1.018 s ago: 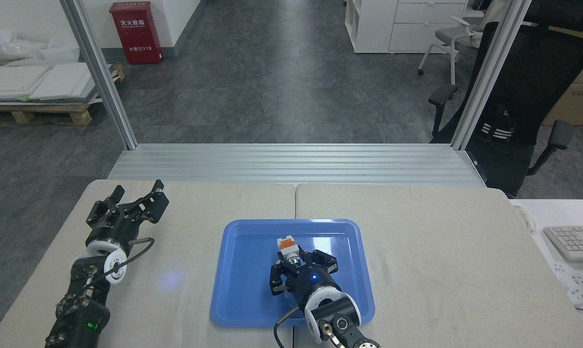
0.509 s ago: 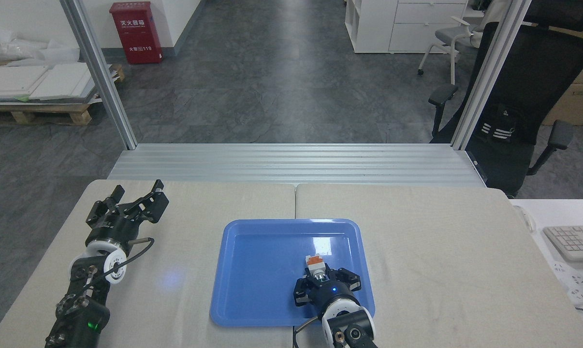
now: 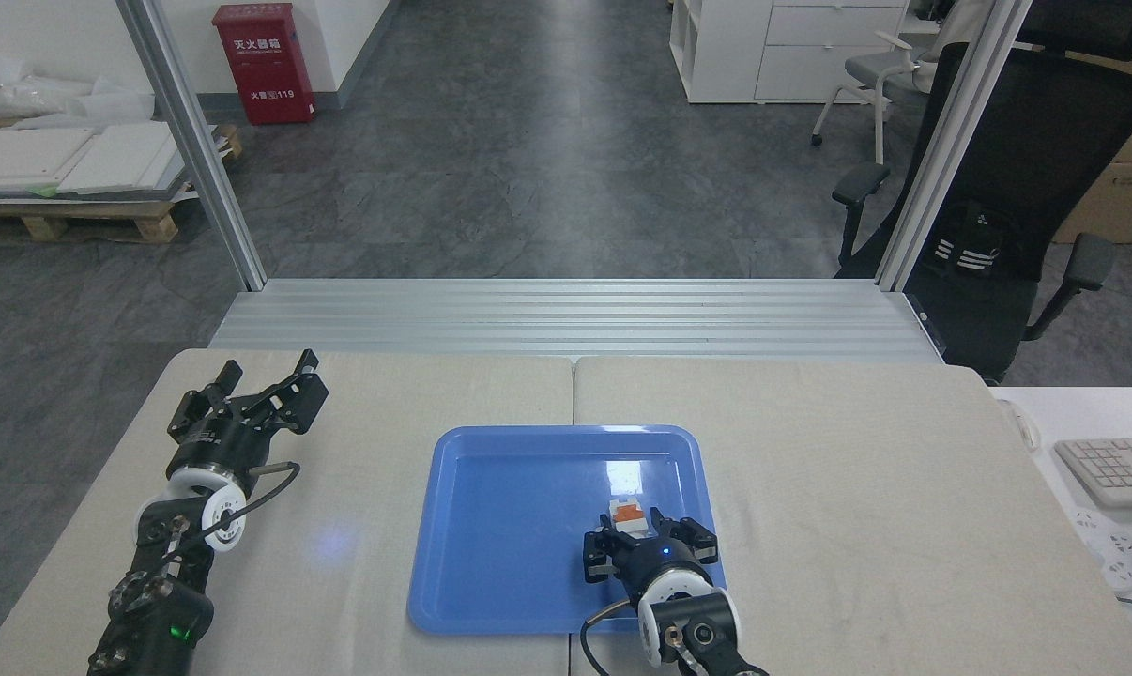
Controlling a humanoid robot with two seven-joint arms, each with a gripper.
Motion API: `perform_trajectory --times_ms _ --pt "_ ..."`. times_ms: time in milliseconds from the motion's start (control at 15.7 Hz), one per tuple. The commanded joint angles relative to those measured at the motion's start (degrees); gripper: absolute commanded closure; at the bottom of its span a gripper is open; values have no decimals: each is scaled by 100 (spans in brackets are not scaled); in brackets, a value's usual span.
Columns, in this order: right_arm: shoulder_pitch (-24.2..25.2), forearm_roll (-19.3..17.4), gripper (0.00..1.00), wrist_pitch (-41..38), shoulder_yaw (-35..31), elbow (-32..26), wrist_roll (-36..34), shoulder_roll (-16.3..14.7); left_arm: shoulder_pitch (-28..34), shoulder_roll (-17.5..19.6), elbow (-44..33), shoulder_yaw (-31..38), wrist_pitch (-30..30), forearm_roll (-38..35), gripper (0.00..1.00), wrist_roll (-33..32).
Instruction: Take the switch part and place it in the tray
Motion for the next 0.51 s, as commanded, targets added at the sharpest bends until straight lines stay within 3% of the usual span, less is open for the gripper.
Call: perform_trajectory --times_ms 0,64,191,318,445 --pt "-127 -688 1 -92 -683 -280 -486 9 0 0 0 -2 1 0 0 -2" --pt "-259 -908 1 -197 -922 -394 -732 9 0 0 0 7 1 0 0 -2" --pt "-584 -1015 1 -609 -1335 -413 -1233 -131 0 0 0 7 1 0 0 -2" --pt "-647 -1094 1 -1458 -2299 -404 -1700 -516 0 0 0 -2 1 0 0 -2" --pt "-621 -1409 1 -2610 -3126 -256 -1807 -1086 0 0 0 -2 1 0 0 -2"
